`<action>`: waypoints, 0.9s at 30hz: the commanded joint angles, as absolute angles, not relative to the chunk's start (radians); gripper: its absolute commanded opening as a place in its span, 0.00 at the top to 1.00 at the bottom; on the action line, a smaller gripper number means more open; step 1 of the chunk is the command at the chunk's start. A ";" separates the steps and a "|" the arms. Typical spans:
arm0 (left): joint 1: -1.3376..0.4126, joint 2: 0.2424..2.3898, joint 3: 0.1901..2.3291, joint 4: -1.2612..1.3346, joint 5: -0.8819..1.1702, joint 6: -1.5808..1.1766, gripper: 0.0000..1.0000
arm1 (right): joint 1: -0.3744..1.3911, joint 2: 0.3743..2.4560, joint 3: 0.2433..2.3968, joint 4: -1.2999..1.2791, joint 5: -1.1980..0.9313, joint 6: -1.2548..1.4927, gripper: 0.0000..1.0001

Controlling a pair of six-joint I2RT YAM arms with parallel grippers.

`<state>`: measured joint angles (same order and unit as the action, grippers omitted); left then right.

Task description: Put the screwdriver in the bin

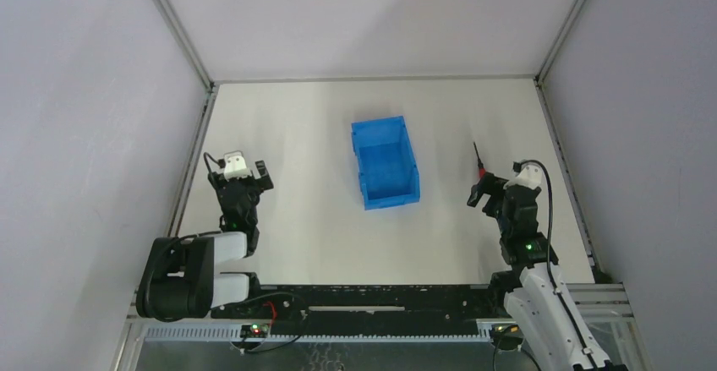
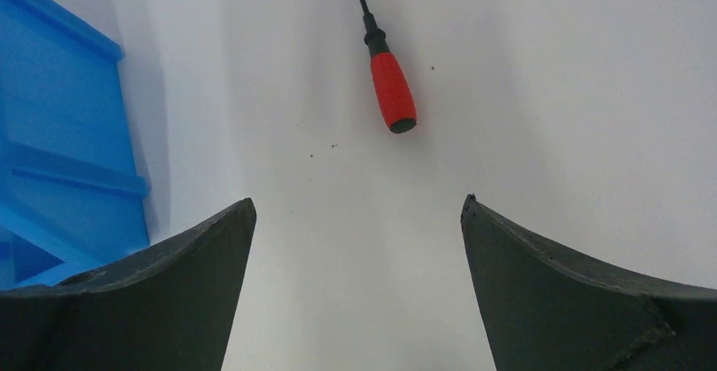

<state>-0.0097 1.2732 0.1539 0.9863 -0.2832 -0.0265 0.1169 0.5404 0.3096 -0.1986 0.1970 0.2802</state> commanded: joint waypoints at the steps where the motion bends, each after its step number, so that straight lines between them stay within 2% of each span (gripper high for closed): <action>1: -0.003 1.261 0.195 1.055 -0.276 -0.017 0.00 | 0.123 0.595 0.402 -0.180 0.203 0.273 0.00; 6: -0.003 1.261 0.194 1.055 -0.276 -0.018 0.00 | 0.107 0.783 0.648 -0.317 0.136 0.184 0.00; 10: -0.003 1.260 0.194 1.055 -0.276 -0.017 0.00 | 0.040 1.035 0.884 -0.509 0.046 0.145 0.00; 14: -0.003 1.261 0.194 1.055 -0.276 -0.017 0.00 | 0.007 1.274 1.024 -0.555 0.025 0.106 0.00; 21: -0.003 1.261 0.193 1.055 -0.276 -0.018 0.00 | 0.006 1.553 1.139 -0.584 0.052 0.050 0.01; 27: -0.003 1.260 0.195 1.055 -0.277 -0.018 0.00 | -0.045 1.722 1.162 -0.561 0.067 0.043 0.10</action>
